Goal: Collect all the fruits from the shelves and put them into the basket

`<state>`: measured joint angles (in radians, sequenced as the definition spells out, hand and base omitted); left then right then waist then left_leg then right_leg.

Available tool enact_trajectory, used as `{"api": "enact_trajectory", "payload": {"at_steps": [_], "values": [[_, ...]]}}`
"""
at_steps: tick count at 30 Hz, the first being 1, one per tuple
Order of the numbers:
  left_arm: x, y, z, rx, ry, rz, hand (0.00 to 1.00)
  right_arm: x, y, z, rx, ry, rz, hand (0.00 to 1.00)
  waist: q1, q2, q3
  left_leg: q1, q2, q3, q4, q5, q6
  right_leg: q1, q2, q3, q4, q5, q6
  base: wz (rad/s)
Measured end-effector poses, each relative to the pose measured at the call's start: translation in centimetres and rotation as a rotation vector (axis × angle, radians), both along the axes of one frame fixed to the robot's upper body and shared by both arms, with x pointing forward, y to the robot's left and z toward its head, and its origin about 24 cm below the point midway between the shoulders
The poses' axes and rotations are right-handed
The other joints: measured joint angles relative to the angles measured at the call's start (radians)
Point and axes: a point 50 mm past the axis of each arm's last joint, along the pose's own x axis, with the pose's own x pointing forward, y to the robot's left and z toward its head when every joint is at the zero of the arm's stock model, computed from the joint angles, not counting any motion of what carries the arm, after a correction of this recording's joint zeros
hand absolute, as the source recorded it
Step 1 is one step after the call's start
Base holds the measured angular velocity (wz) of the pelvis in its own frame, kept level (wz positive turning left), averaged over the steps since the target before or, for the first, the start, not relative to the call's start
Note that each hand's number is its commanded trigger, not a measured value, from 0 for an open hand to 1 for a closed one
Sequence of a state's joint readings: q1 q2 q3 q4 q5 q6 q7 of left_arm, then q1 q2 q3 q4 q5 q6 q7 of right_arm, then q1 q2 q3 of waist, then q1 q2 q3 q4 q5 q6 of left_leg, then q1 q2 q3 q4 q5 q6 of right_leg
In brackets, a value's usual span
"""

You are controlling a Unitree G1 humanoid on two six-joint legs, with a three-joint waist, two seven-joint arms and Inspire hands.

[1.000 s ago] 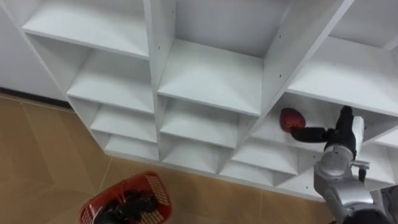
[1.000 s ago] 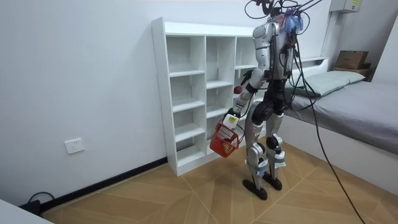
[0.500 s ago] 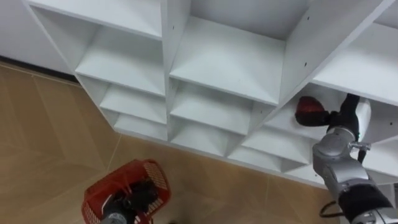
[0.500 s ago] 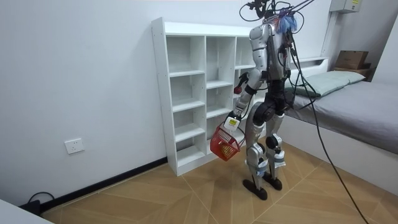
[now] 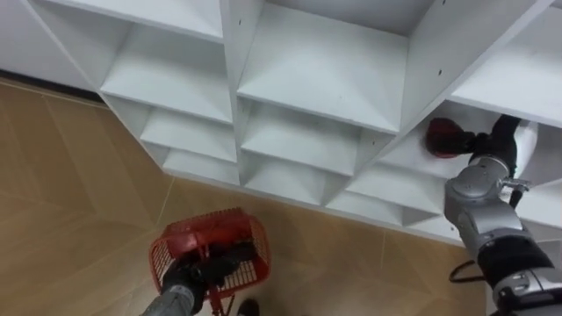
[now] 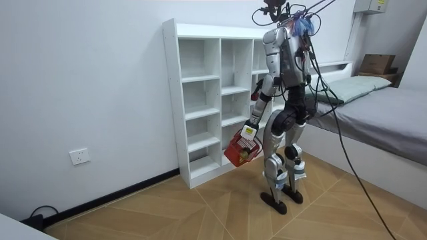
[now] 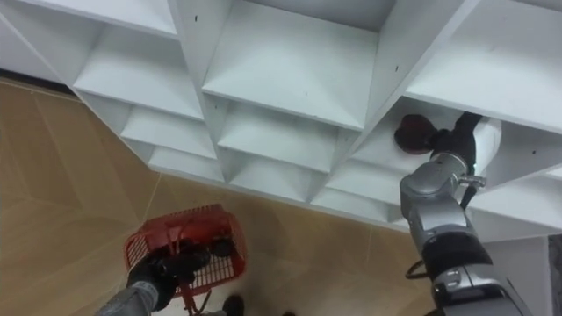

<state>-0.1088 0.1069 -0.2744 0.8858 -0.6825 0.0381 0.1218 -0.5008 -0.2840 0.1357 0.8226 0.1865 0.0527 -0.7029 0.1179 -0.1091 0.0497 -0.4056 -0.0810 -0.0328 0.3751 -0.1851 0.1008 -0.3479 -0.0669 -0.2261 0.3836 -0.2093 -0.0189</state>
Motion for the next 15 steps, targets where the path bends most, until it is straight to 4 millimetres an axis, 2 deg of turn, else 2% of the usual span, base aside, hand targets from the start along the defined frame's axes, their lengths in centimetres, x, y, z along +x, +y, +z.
{"api": "enact_trajectory", "payload": {"at_steps": [3,6,15], "values": [[0.3,-0.3,0.2,-0.004,-0.009,-0.011,1.0,0.1,0.0,0.2,-0.001,-0.013,0.0,0.0,-0.002,0.011,0.006,-0.018,-0.001,0.006,0.003,0.002,0.003,-0.03,-0.005,0.004,0.023,0.0,0.0,-0.05],[0.7,-0.5,0.3,-0.003,-0.017,-0.024,1.0,0.1,0.1,0.2,-0.002,-0.016,-0.004,0.0,0.0,0.021,0.0051,-0.042,-0.002,0.013,0.006,0.004,0.006,-0.062,-0.009,0.005,0.038,0.0,0.0,-0.05],[1.3,-0.9,0.6,-0.008,-0.028,-0.036,1.0,-0.1,0.0,-0.5,0.008,0.023,0.007,0.0,-0.001,0.024,0.0037,-0.055,-0.005,0.023,0.009,0.006,0.007,-0.089,-0.017,0.004,0.065,-0.006,0.006,-0.03]]}}
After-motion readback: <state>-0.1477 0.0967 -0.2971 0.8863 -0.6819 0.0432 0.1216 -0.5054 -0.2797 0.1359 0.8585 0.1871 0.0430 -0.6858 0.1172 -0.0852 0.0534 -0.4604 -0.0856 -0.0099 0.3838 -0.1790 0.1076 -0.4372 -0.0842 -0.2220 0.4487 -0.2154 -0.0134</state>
